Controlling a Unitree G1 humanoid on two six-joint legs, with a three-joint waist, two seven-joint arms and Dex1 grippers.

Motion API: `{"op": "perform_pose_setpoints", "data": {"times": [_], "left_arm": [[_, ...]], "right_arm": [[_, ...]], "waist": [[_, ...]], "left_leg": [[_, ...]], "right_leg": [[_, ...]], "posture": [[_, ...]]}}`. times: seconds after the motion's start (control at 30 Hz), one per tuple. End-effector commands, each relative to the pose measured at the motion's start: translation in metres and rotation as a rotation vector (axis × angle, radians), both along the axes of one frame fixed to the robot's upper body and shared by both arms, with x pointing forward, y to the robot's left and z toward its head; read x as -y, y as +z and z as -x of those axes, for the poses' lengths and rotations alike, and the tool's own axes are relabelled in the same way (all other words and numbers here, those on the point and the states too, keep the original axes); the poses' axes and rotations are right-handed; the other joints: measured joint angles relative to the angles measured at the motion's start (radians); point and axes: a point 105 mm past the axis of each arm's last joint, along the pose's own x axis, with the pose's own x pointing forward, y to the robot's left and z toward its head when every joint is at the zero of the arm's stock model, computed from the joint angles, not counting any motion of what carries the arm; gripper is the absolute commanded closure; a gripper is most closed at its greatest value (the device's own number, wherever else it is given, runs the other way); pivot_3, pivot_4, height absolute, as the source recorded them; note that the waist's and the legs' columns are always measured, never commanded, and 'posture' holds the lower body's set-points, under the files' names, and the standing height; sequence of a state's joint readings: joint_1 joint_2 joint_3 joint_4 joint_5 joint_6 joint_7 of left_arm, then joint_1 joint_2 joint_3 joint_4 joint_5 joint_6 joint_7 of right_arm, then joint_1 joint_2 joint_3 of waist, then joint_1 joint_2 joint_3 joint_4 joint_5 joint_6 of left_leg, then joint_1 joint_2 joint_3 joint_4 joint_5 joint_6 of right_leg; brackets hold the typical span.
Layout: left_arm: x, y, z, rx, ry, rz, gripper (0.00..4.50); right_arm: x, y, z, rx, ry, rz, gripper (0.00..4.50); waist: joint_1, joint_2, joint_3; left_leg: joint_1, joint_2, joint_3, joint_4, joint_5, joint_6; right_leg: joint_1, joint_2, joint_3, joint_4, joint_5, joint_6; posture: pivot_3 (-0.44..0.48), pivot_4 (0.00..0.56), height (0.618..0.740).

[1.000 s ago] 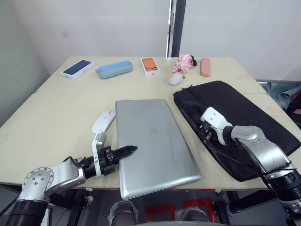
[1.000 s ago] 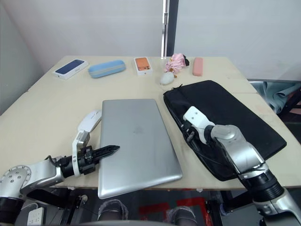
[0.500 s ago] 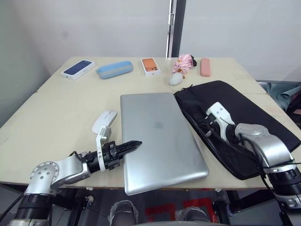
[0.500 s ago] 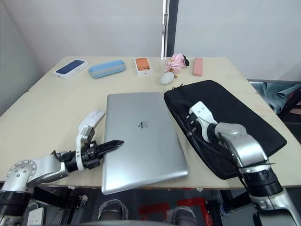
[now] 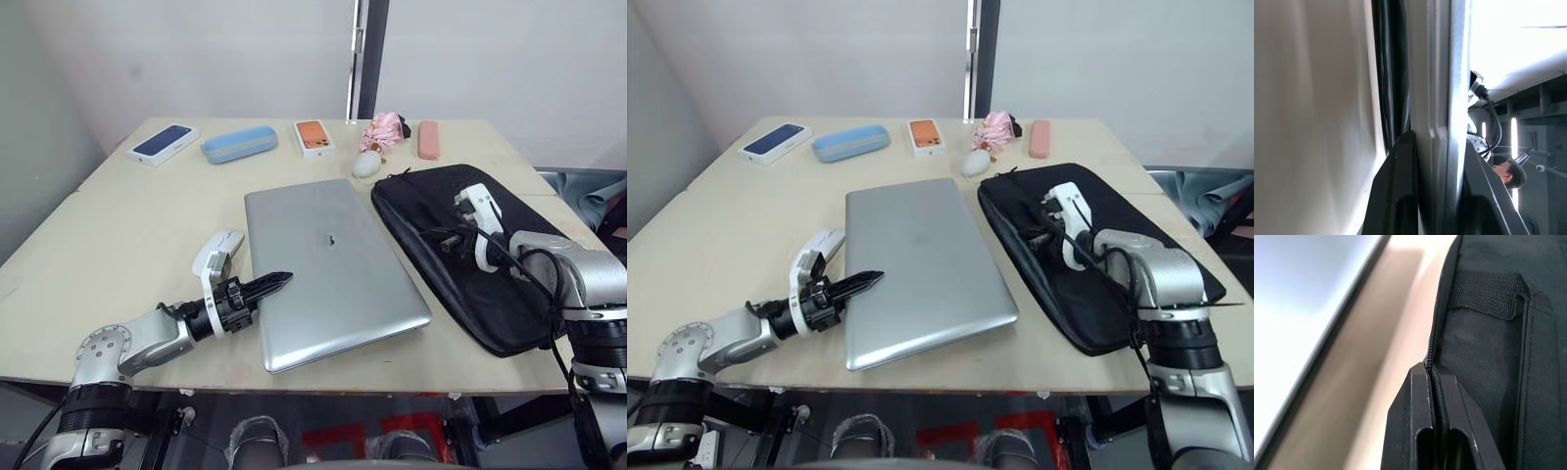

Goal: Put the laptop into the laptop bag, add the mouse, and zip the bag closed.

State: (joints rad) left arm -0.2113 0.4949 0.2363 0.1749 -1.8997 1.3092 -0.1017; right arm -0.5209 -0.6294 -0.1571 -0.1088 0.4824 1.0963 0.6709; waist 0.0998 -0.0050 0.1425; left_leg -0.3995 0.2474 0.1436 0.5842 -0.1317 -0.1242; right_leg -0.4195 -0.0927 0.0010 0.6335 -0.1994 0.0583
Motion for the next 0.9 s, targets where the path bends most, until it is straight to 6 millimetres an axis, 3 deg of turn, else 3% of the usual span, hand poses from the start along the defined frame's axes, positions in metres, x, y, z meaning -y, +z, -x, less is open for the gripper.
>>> {"op": "perform_pose_setpoints", "data": {"times": [0.03, 0.47, 0.9], "left_arm": [[0.006, 0.035, -0.003, 0.125, -0.027, 0.116, 4.21], [0.033, 0.025, -0.015, 0.061, -0.039, 0.064, 4.21], [0.056, 0.021, -0.022, 0.050, -0.090, 0.041, 4.21]], "right_arm": [[-0.004, 0.022, -0.001, 0.045, 0.011, -0.065, 4.45], [-0.020, 0.042, -0.001, 0.054, 0.020, -0.109, 4.45], [-0.037, 0.037, 0.007, 0.042, 0.028, -0.137, 4.45]], "waist": [[0.001, 0.000, 0.000], [0.004, 0.000, 0.000], [0.008, 0.000, 0.000]], "left_leg": [[0.000, 0.000, 0.000, 0.000, 0.000, 0.000], [0.000, 0.000, 0.000, 0.000, 0.003, -0.005], [-0.001, 0.000, 0.000, 0.000, 0.003, -0.005]], "right_leg": [[0.000, 0.000, 0.000, 0.000, 0.000, 0.000], [0.000, 0.000, 0.000, 0.000, 0.000, 0.001], [0.000, 0.000, 0.000, 0.000, 0.001, 0.002]], "posture": [[0.000, 0.150, 0.740], [0.000, 0.150, 0.740], [0.000, 0.150, 0.740]]}}
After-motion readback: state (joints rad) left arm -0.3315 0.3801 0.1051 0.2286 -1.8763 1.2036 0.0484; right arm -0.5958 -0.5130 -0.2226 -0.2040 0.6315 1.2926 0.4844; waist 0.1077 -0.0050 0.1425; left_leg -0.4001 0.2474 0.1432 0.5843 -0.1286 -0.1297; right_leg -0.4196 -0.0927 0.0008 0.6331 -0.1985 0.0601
